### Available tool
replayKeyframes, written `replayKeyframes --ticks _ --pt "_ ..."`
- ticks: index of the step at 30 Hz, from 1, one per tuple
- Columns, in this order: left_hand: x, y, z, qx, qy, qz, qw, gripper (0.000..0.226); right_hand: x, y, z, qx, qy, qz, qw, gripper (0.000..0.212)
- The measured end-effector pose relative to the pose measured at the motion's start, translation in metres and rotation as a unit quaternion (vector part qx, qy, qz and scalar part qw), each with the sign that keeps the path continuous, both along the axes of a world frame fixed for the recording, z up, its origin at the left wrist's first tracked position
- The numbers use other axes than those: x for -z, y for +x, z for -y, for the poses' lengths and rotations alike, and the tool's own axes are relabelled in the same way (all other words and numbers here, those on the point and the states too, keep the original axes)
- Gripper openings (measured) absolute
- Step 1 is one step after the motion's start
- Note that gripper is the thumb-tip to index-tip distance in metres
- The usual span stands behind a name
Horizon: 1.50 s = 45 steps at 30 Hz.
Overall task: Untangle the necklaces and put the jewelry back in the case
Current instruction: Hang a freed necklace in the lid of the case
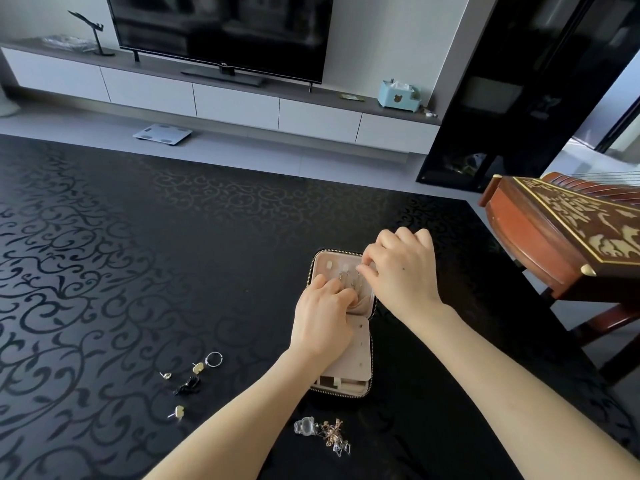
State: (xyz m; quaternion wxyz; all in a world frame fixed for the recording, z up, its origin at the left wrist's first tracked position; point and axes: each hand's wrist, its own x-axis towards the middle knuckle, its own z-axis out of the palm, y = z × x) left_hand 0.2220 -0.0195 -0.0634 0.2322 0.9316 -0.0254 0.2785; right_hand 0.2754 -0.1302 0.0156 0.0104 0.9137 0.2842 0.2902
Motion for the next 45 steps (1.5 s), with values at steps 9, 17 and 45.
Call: replayKeyframes --ticks 9,17,45 --pt "0.000 0.000 0.000 0.003 0.011 -0.008 1.000 0.023 -0.006 0.009 -0.009 0.089 0.115 -0.096 0.985 0.027" --pt "0.001 0.000 0.000 -0.005 0.020 -0.008 1.000 0.021 -0.001 0.023 -0.002 0.101 0.363 -0.410 0.831 0.030" --pt "-0.030 -0.052 -0.027 -0.012 -0.033 0.058 0.998 0.034 0.041 -0.118 0.038 0.018 0.228 -0.367 0.902 0.009"
